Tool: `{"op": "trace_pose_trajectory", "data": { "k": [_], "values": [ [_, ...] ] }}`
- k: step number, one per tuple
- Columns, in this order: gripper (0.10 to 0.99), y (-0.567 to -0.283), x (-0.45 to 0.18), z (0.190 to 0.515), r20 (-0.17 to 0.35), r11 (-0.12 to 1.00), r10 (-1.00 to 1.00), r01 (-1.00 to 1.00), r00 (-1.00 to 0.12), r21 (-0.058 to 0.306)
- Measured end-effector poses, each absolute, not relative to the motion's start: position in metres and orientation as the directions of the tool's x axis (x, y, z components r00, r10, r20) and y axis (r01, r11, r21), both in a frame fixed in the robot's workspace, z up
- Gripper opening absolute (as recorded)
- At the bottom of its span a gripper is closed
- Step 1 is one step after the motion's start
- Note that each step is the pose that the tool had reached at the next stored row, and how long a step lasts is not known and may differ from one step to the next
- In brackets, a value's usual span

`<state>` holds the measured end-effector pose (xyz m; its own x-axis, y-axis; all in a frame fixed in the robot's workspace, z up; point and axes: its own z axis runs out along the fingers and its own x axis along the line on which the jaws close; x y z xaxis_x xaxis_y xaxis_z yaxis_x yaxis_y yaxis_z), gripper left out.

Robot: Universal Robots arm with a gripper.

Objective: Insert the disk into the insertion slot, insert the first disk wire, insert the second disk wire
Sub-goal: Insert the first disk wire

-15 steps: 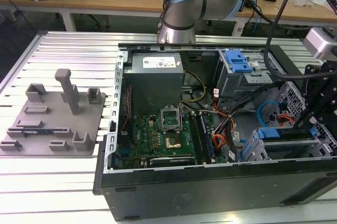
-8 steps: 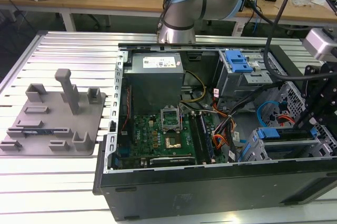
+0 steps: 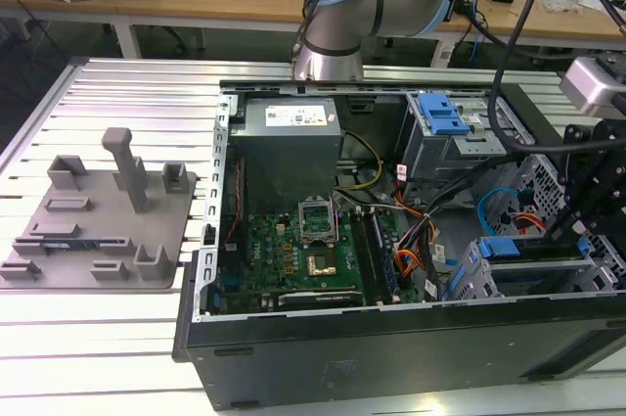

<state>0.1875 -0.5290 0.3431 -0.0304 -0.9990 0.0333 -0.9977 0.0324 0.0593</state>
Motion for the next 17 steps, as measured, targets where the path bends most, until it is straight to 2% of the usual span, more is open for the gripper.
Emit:
{"op": "trace_pose_trajectory", "data": {
  "k": [17],
  "values": [
    [0.165, -0.52, 0.187, 0.353, 0.049, 0.008, -0.999, -0.998, -0.005, 0.059]
  ]
}}
